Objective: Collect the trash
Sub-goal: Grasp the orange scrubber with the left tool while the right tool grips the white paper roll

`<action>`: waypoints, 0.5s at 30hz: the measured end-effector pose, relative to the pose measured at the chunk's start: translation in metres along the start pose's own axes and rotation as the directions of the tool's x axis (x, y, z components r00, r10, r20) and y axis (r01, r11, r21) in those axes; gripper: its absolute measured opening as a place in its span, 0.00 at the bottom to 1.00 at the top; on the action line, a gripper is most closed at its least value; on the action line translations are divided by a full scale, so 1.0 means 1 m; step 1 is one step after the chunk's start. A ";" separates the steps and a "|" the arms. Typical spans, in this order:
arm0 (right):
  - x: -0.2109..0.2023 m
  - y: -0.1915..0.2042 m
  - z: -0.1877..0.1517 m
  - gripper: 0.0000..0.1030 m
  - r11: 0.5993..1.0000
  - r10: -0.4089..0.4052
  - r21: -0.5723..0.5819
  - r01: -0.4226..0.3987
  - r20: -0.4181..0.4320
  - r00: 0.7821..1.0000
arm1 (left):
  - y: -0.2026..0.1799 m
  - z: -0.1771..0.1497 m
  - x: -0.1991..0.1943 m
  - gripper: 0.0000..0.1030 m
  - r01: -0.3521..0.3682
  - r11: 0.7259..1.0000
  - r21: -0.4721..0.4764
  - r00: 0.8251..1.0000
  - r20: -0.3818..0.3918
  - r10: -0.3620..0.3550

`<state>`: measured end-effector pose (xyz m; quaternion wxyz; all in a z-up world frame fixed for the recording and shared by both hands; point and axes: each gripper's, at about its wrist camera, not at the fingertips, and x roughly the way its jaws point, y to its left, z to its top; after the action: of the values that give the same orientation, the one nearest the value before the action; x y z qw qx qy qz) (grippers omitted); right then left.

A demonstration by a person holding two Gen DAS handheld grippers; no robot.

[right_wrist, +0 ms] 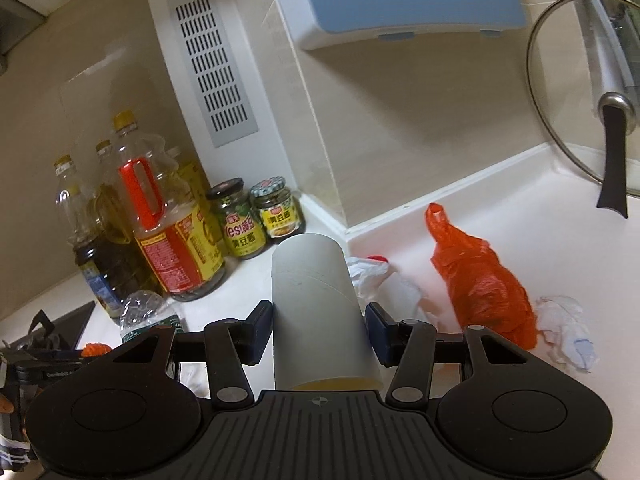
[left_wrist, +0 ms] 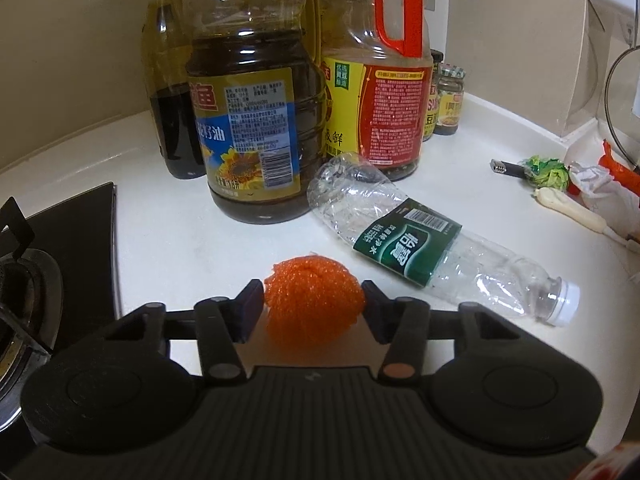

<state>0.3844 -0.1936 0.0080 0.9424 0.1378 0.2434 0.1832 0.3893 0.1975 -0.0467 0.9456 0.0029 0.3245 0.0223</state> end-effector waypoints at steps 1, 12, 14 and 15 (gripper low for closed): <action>-0.002 0.000 0.000 0.49 1.000 -0.001 0.000 0.001 0.002 1.000 | 0.000 0.000 0.000 0.44 0.001 1.000 0.001 1.000 0.001 -0.001; -0.022 0.005 -0.003 0.49 1.000 0.006 0.001 -0.006 0.016 1.000 | 0.002 0.000 -0.019 0.29 0.011 1.000 -0.013 0.999 0.040 -0.010; -0.026 0.006 -0.004 0.49 1.000 0.011 0.001 -0.011 0.018 1.000 | 0.003 0.001 -0.029 0.29 0.016 1.000 -0.018 0.998 0.053 -0.015; -0.029 0.007 -0.004 0.49 1.000 0.015 0.001 -0.015 0.020 1.000 | 0.003 0.001 -0.034 0.29 0.019 1.000 -0.021 0.998 0.058 -0.018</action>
<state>0.3567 -0.1984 0.0188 0.9434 0.1418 0.2331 0.1886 0.3628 0.1989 -0.0245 0.9547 -0.0095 0.2969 0.0169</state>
